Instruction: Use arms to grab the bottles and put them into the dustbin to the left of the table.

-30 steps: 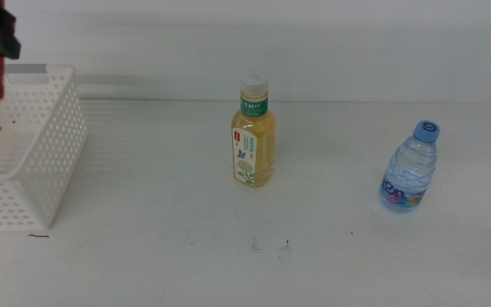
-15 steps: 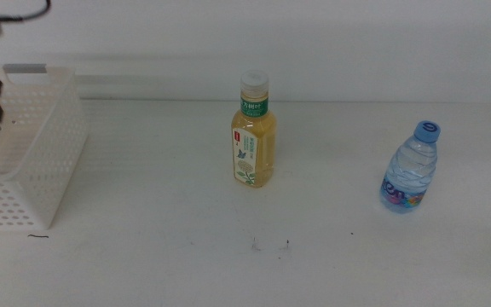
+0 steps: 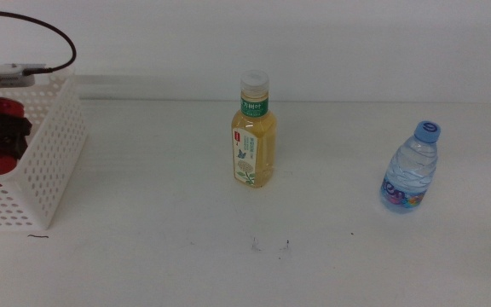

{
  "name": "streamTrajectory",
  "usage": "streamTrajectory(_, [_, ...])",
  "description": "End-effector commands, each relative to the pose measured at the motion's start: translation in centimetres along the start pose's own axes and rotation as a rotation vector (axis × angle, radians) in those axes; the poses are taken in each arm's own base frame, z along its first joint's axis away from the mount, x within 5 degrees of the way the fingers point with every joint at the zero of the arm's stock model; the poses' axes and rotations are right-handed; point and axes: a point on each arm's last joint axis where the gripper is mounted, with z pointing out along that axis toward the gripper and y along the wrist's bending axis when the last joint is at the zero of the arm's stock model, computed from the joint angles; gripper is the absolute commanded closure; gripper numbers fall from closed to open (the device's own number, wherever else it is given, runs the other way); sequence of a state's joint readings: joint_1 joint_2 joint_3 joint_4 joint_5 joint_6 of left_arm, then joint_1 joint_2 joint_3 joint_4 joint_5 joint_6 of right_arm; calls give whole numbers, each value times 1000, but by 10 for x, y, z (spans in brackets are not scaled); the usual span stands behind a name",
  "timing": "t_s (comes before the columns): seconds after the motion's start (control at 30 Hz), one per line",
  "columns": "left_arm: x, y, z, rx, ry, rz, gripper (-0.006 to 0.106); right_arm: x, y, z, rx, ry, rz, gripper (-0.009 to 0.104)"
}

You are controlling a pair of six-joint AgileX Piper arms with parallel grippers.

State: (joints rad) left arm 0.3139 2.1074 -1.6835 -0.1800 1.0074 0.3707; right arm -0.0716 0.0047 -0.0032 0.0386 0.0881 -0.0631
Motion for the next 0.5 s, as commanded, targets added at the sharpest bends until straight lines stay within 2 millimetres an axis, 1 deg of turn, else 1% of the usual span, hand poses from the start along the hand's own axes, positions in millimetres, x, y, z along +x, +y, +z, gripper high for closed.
streamTrajectory(0.0, [-6,-4,-6,-28,-37,19,92,0,0,0,8,-8,-7,7])
streamTrajectory(0.07, [-8,-8,-6,-27,-40,23,86,0,0,0,8,-8,-7,7])
streamTrajectory(0.17, [-10,-14,-5,-22,-48,42,72,0,0,0,8,-8,-7,7])
streamTrajectory(0.3, [-10,-21,-4,-63,-23,93,47,0,0,0,8,-8,-7,7])
streamTrajectory(0.43, [-9,-19,-6,-99,-12,72,17,0,0,0,8,-8,-7,7])
streamTrajectory(0.47, [-8,-19,-8,-101,-5,73,12,0,0,0,8,-8,-7,7])
